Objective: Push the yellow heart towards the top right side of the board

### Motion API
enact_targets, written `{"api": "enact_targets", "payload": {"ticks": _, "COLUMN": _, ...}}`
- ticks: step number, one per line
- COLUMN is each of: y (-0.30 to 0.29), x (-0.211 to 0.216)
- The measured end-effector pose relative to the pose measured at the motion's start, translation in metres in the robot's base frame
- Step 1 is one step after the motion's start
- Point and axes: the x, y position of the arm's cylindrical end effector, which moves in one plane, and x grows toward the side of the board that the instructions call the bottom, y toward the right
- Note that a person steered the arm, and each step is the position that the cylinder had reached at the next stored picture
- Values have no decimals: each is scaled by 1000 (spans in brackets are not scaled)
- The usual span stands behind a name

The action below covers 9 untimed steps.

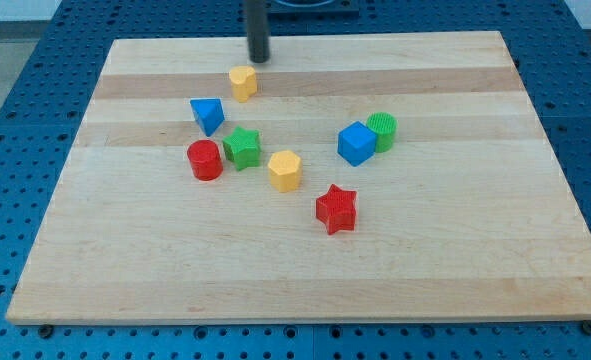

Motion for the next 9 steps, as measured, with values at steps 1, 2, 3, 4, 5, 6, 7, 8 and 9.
{"api": "enact_targets", "payload": {"ticks": 1, "y": -43, "x": 16}}
{"api": "enact_targets", "payload": {"ticks": 2, "y": -63, "x": 41}}
{"api": "enact_targets", "payload": {"ticks": 3, "y": -60, "x": 57}}
{"api": "enact_targets", "payload": {"ticks": 4, "y": -38, "x": 60}}
{"api": "enact_targets", "payload": {"ticks": 5, "y": 5, "x": 62}}
{"api": "enact_targets", "payload": {"ticks": 6, "y": 38, "x": 73}}
{"api": "enact_targets", "payload": {"ticks": 7, "y": 71, "x": 86}}
{"api": "enact_targets", "payload": {"ticks": 8, "y": 100, "x": 99}}
{"api": "enact_targets", "payload": {"ticks": 9, "y": 138, "x": 102}}
